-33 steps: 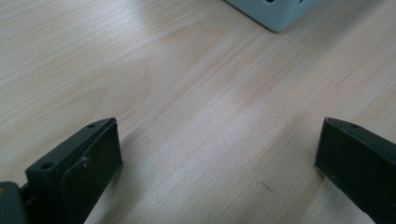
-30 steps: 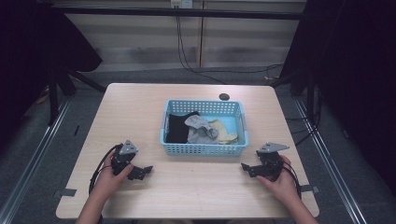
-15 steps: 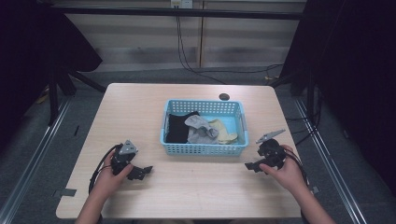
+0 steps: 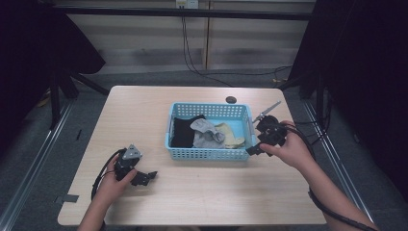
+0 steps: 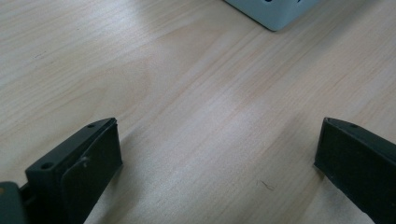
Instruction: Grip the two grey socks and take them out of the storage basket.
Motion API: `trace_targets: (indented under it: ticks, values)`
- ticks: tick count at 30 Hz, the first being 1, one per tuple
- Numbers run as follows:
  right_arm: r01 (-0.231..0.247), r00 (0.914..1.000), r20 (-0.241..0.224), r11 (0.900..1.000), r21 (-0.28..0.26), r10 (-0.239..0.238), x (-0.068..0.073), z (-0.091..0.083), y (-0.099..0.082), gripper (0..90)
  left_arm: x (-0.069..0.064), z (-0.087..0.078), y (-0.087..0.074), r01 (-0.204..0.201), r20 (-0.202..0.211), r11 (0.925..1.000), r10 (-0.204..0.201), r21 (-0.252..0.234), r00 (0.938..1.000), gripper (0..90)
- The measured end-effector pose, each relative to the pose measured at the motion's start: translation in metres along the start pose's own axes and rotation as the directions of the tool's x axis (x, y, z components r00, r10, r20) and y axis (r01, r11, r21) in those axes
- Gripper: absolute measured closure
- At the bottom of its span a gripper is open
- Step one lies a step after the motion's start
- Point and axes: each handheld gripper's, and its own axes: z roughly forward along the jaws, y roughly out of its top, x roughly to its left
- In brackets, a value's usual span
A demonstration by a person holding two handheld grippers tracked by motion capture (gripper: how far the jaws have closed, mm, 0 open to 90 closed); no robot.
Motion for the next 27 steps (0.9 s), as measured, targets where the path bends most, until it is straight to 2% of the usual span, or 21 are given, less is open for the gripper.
trace_targets:
  ticks: [1,6,10,11,14,15,19,24,27]
  values:
    - [0.0,1.0,0.0,1.0,0.0,0.0,0.0,0.0,0.0,24.4,0.0,0.0,0.0,0.0,0.0,1.0,0.0,0.0,1.0,0.0]
    - [0.014,0.9999,0.002,0.9989,0.045,-0.014,-0.001,0.014,0.025,24.9,0.0,0.0,0.0,-0.001,0.0,1.0,0.001,0.0,1.0,0.0]
    - [0.003,1.0,0.003,0.9983,0.058,-0.004,-0.004,0.026,0.04,24.6,0.0,0.0,0.0,-0.001,0.001,1.0,0.001,0.0,1.0,0.0]
    - [-0.015,0.9999,0.005,0.9983,0.056,0.015,-0.007,0.031,0.048,24.6,0.0,0.0,0.0,-0.001,0.001,1.0,0.001,0.0,1.0,0.0]
    - [-0.025,0.9997,-0.002,0.9974,0.067,0.026,-0.009,0.037,0.055,24.9,0.0,0.0,0.0,-0.005,0.0,1.0,0.005,0.0,1.0,0.0]
    - [-0.024,0.9997,0.009,0.9973,0.069,0.024,-0.01,0.04,0.058,25.1,0.0,0.0,0.0,-0.005,0.0,1.0,0.005,0.0,1.0,0.0]
    - [-0.014,0.9999,0.007,0.9964,0.083,0.013,-0.009,0.055,0.071,25.9,0.0,0.0,0.0,0.001,0.002,1.0,-0.001,-0.005,1.0,0.0]
    - [-0.013,0.9999,-0.004,0.9959,0.089,0.013,-0.007,0.068,0.079,27.3,0.0,0.0,0.0,-0.001,0.001,1.0,0.001,-0.006,1.0,0.0]
    - [-0.024,0.9997,0.005,0.9954,0.093,0.023,-0.007,0.078,0.084,29.7,0.0,0.0,0.0,-0.002,0.0,1.0,0.002,-0.006,1.0,0.0]
